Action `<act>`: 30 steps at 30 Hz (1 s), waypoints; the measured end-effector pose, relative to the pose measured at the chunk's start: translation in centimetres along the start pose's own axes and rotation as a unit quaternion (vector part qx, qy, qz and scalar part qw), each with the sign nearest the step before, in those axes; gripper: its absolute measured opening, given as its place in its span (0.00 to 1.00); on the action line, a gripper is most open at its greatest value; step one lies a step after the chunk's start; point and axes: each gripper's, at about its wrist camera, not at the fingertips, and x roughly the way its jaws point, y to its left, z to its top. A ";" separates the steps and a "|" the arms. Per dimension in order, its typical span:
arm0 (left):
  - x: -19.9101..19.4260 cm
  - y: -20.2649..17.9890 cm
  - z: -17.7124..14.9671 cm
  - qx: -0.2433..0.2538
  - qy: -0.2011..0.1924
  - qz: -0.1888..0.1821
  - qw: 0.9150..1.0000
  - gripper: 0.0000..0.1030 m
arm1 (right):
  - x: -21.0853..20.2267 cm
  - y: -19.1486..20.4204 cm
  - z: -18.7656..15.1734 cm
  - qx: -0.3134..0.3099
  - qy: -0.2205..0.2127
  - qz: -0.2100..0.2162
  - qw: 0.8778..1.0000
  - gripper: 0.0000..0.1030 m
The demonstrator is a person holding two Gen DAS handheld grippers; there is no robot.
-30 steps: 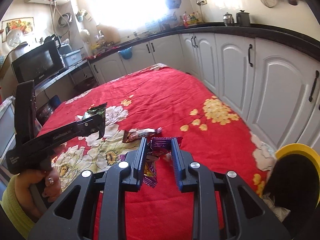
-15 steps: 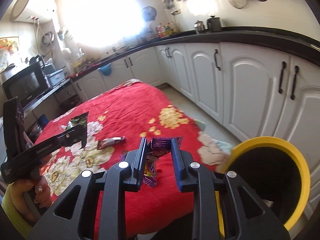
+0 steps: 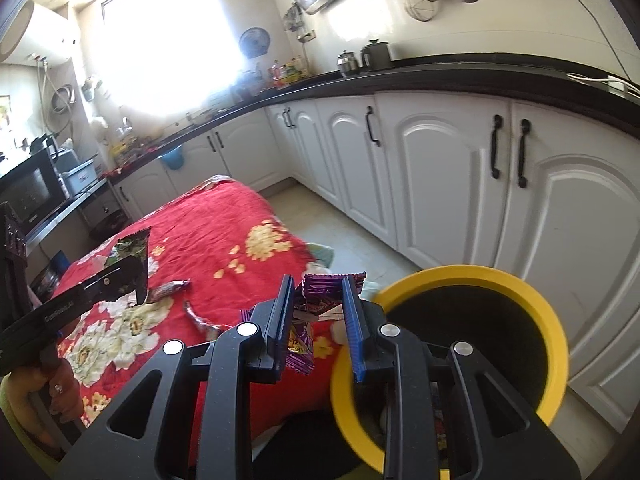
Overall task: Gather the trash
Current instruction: 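Carry the green packet and purple wrappers over the yellow-rimmed bin with both tools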
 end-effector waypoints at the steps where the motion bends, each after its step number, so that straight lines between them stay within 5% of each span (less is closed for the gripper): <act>1: 0.1 -0.4 -0.1 0.003 0.001 -0.003 1.000 0.16 | -0.1 -0.2 0.0 0.001 -0.001 -0.003 1.000 0.23; 30: 5.3 -10.5 -2.9 0.093 0.051 -0.062 0.992 0.16 | -2.1 -9.3 -3.5 0.051 0.006 -0.079 0.996 0.23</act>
